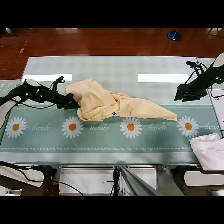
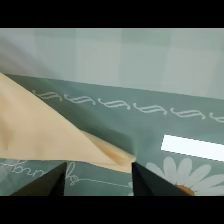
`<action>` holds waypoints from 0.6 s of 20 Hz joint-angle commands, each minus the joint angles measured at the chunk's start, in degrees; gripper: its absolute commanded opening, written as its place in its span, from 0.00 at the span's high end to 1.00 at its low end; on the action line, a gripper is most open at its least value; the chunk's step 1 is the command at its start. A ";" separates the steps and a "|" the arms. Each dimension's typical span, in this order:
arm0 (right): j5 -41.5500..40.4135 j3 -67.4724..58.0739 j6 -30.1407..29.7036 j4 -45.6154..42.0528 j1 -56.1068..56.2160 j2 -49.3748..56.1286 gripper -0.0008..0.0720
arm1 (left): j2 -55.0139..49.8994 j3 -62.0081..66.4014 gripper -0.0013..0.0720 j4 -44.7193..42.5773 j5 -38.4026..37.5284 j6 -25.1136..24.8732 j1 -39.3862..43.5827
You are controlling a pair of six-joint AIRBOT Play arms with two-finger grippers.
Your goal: Fold the shirts.
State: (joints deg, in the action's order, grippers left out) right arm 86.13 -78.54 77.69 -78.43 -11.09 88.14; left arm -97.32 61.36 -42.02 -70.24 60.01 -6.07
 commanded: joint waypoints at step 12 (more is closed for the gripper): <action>2.10 10.86 -0.94 8.94 -13.84 -0.15 0.20 | 5.57 3.80 0.94 0.85 -8.33 -0.33 0.26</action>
State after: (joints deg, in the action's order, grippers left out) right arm 89.23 -72.18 78.56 -73.32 -22.59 88.03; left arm -92.51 65.04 -41.17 -77.73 59.88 -5.82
